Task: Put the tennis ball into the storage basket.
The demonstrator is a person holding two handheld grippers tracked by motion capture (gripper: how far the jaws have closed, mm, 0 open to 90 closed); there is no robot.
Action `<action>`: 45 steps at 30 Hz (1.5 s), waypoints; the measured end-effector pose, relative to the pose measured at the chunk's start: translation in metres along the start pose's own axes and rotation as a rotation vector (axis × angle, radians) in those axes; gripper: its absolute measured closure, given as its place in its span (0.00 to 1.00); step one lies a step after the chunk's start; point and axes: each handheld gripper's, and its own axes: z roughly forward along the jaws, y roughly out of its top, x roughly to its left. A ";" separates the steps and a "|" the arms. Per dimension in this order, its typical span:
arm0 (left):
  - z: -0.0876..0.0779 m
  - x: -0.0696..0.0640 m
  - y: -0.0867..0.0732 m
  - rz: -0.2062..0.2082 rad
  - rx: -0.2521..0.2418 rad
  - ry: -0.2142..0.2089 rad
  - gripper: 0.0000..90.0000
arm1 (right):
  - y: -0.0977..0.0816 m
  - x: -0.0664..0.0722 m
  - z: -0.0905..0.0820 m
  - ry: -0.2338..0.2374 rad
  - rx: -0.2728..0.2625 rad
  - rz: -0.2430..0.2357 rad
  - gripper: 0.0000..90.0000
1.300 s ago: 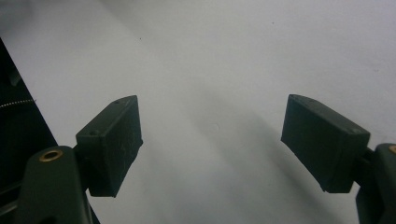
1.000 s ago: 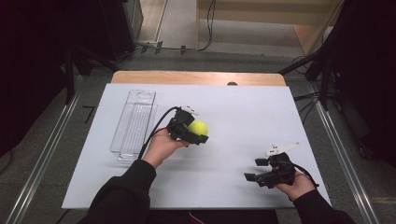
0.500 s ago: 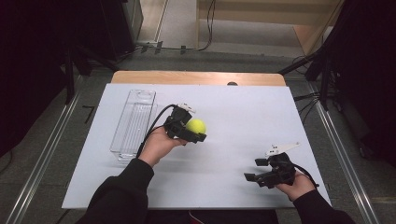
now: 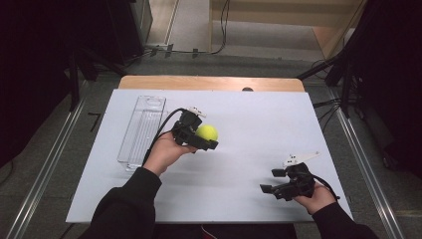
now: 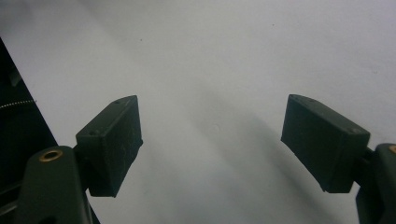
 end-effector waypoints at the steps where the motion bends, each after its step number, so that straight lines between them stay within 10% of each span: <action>1: -0.001 0.000 0.000 0.000 -0.001 -0.001 0.28 | 0.000 0.000 0.000 0.000 0.000 0.000 0.20; 45: -0.045 0.019 -0.004 -0.044 -0.042 0.040 0.28 | 0.001 0.000 0.001 0.002 0.002 -0.007 0.20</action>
